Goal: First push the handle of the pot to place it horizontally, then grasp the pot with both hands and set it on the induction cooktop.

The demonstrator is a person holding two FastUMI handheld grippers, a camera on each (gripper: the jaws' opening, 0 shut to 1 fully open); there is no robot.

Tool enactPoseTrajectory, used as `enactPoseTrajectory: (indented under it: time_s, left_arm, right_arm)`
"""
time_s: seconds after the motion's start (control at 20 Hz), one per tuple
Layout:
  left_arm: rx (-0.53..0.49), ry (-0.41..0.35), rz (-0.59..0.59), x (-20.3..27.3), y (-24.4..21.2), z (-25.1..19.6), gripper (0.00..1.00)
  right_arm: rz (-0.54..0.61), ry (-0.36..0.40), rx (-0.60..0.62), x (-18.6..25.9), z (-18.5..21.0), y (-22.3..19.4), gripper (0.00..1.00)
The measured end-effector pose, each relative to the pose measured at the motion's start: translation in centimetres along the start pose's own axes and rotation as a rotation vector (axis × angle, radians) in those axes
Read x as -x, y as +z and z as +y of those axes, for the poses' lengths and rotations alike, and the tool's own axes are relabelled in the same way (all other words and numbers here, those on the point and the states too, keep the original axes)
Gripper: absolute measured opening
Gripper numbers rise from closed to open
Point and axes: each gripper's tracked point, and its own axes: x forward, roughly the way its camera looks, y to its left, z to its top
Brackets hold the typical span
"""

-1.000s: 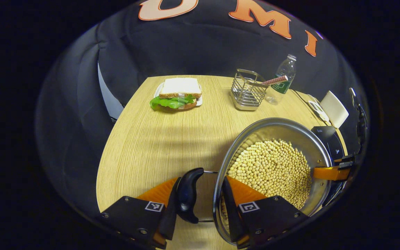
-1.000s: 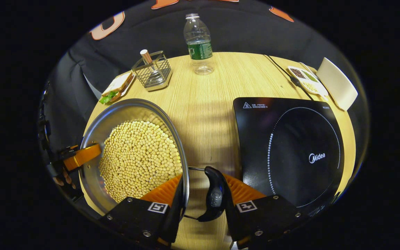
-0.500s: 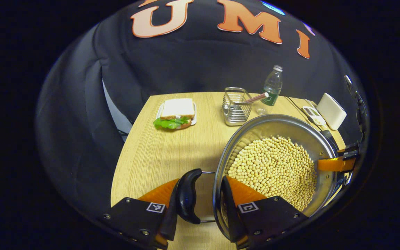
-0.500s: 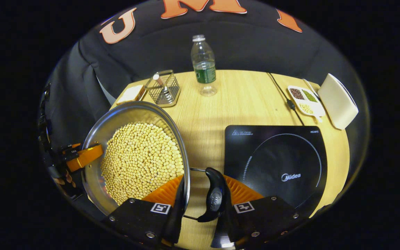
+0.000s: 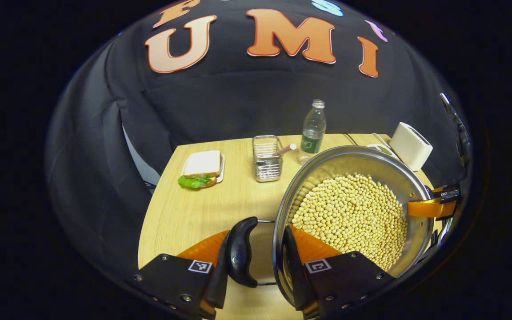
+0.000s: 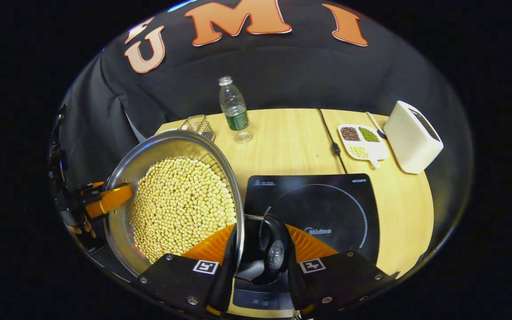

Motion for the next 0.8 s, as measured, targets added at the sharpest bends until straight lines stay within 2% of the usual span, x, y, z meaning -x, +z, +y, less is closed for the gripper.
enactPoseTrajectory:
  time_s: [0.05,0.1,0.15,0.65,0.7,0.75,0.8]
  left_arm:
    - [-0.009,-0.006,-0.006,0.0,0.6,-1.2,0.6]
    - [-0.013,-0.012,-0.011,0.0,1.0,-2.5,0.6]
    - [-0.015,-0.02,-0.014,-0.2,1.6,-3.6,0.6]
    - [-0.038,-0.047,-0.014,-0.7,3.6,-13.6,0.6]
    - [-0.042,-0.047,-0.012,-1.0,3.7,-14.3,0.6]
    - [-0.043,-0.047,-0.009,-1.2,3.6,-15.0,0.6]
    - [-0.042,-0.047,-0.005,-1.4,3.5,-15.7,0.6]
  right_arm:
    - [-0.006,-0.005,-0.004,0.6,-1.1,0.1,0.52]
    - [-0.008,-0.01,-0.01,1.5,-2.5,0.4,0.47]
    - [-0.014,-0.015,-0.019,2.0,-3.6,0.6,0.52]
    - [-0.027,-0.05,-0.016,2.3,-12.5,1.0,0.52]
    - [-0.024,-0.05,-0.018,2.2,-13.1,0.8,0.47]
    - [-0.021,-0.05,-0.017,2.1,-13.7,0.6,0.52]
    - [-0.017,-0.051,-0.018,1.9,-14.5,0.5,0.52]
